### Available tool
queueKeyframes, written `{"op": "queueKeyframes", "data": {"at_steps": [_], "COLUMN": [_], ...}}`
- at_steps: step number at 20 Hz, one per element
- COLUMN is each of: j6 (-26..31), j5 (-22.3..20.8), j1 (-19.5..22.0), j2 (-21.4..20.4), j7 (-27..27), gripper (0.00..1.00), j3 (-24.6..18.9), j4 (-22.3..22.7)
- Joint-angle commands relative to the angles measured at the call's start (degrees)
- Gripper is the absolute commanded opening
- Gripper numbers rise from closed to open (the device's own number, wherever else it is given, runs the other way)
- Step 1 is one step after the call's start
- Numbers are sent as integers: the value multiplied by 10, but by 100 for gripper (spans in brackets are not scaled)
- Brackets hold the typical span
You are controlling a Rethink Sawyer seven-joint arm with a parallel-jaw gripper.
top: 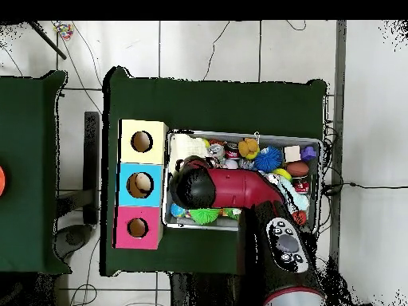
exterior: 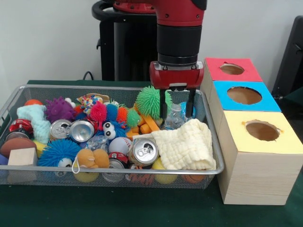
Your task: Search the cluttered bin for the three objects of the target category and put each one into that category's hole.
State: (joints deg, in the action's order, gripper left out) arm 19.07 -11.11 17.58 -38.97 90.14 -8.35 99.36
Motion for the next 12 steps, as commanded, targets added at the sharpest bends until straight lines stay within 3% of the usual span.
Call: {"op": "queueKeyframes", "data": {"at_steps": [1,3,6,9,12], "j6": [-19,-13,-58,-103,-141], "j5": [-6,-5,-27,-61,-72], "j1": [36,55,79,58,32], "j2": [-5,-11,13,39,35], "j7": [58,45,42,54,79], "gripper": [100,100,100,100,100], "j3": [-27,-43,-61,-38,-17], "j4": [37,48,83,103,127]}}
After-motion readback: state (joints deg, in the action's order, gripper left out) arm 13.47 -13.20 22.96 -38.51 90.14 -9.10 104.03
